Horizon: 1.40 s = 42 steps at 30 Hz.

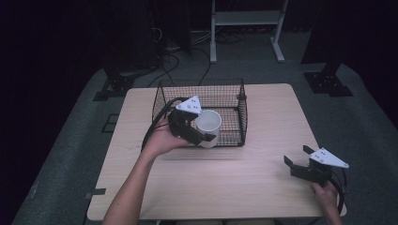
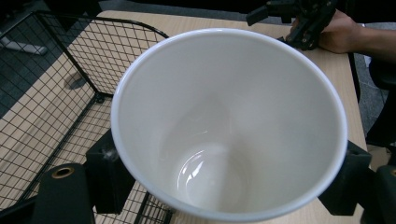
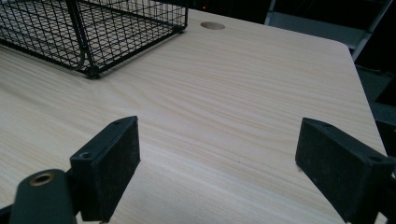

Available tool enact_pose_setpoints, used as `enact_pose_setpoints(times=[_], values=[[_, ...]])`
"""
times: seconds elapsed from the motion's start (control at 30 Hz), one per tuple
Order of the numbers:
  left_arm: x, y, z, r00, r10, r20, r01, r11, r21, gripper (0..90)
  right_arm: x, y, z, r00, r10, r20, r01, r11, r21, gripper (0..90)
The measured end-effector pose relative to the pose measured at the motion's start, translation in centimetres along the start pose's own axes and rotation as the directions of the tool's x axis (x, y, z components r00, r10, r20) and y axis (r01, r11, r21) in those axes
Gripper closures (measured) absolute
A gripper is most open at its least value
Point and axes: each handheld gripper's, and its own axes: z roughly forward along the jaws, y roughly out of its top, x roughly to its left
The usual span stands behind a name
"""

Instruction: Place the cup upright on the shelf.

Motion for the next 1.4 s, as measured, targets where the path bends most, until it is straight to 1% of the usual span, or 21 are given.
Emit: enact_pose_setpoints(times=[0.4, 0.43, 0.47, 0.57, 0.63, 0.67, 0.7, 0.87, 1.13, 1.23, 1.3, 1.4], values=[[1.6, 0.9, 0.3, 1.0000, -0.005, -0.007, 0.005, 0.9999, 0.015, 20.7, 0.0, 0.0, 0.0, 1.0000, -0.001, -0.001, 0.001, 1.000, -0.001, 13.1], [2.0, 1.0, 0.3, 0.9999, -0.007, -0.011, 0.007, 0.9998, 0.017, 20.6, 0.0, 0.0, 0.0, 1.0000, 0.001, -0.002, -0.001, 1.000, -0.001, 13.1], [2.0, 1.0, 0.3, 0.9999, -0.007, -0.011, 0.007, 0.9998, 0.017, 20.6, 0.0, 0.0, 0.0, 1.0000, 0.001, -0.002, -0.001, 1.000, -0.001, 13.1], [2.5, 1.2, 0.6, 0.9998, -0.010, -0.017, 0.011, 0.9996, 0.028, 20.6, 0.0, 0.0, 0.0, 1.0000, 0.001, -0.002, -0.001, 1.000, -0.002, 13.1], [3.1, 1.3, 0.8, 0.9998, -0.015, -0.014, 0.015, 0.9993, 0.034, 20.7, 0.0, 0.0, 0.0, 1.0000, 0.001, -0.003, -0.001, 1.000, -0.002, 13.1], [3.1, 1.3, 0.8, 0.9998, -0.015, -0.014, 0.015, 0.9993, 0.034, 20.6, 0.0, 0.0, 0.0, 1.0000, 0.001, -0.003, -0.001, 1.000, -0.002, 13.1], [3.4, 1.4, 0.9, 0.9996, -0.023, -0.016, 0.023, 0.9992, 0.034, 20.6, 0.0, 0.0, 0.0, 1.0000, 0.002, -0.003, -0.002, 1.000, -0.002, 13.1], [4.1, 1.6, 1.2, 0.9996, -0.023, -0.019, 0.024, 0.9989, 0.041, 20.6, 0.0, 0.0, 0.0, 1.0000, 0.001, -0.003, -0.001, 1.000, -0.002, 13.1], [5.2, 1.8, 1.3, 0.9988, -0.035, -0.035, 0.036, 0.9985, 0.041, 20.6, 0.0, 0.0, 0.0, 1.0000, 0.001, -0.004, -0.001, 1.000, -0.003, 13.1], [5.7, 1.9, 1.3, 0.9984, -0.042, -0.038, 0.044, 0.9978, 0.050, 20.6, 0.0, 0.0, 0.0, 1.0000, 0.001, -0.005, -0.001, 1.000, -0.003, 13.1], [6.0, 1.9, 1.3, 0.9979, -0.046, -0.045, 0.048, 0.9980, 0.042, 20.7, 0.0, 0.0, 0.0, 1.0000, 0.000, -0.004, 0.000, 1.000, -0.004, 13.1], [6.3, 1.8, 1.4, 0.9977, -0.050, -0.045, 0.052, 0.9978, 0.041, 20.6, 0.0, 0.0, 0.0, 1.0000, 0.000, -0.005, 0.000, 1.000, -0.004, 13.1]])
